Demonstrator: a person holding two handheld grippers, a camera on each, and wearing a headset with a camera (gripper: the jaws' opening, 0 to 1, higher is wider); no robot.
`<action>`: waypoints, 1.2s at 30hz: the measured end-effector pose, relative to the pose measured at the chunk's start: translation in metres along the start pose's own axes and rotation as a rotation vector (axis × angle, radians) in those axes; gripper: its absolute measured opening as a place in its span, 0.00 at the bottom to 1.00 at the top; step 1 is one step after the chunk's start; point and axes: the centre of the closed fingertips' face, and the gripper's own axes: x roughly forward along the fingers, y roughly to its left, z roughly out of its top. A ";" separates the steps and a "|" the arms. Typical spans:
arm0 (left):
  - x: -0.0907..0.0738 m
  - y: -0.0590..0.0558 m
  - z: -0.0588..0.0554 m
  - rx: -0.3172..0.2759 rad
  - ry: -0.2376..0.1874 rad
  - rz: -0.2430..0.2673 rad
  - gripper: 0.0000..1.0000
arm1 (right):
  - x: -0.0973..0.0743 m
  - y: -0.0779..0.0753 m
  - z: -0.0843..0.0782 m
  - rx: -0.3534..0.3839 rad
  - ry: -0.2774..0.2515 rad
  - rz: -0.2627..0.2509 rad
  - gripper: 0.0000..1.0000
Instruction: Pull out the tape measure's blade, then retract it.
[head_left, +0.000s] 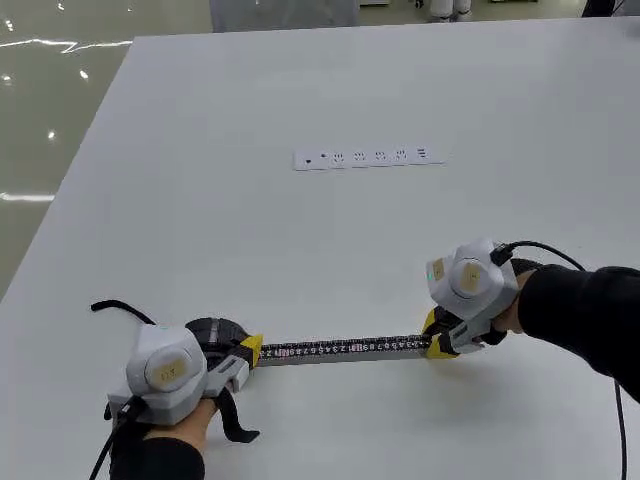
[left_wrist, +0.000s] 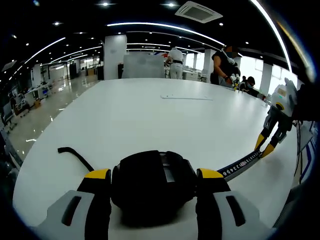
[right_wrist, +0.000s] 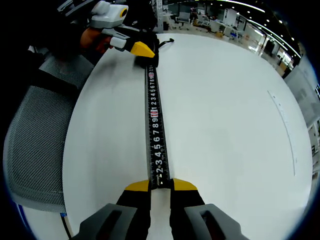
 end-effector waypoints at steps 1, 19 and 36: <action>0.000 0.000 0.000 0.000 0.001 0.001 0.63 | 0.000 0.000 0.000 0.005 -0.001 0.000 0.09; 0.000 0.000 -0.002 0.049 0.061 0.010 0.59 | -0.001 0.000 0.000 0.013 0.009 -0.001 0.08; -0.001 -0.003 -0.002 0.036 0.074 -0.008 0.60 | 0.001 0.000 0.003 0.043 0.022 -0.013 0.08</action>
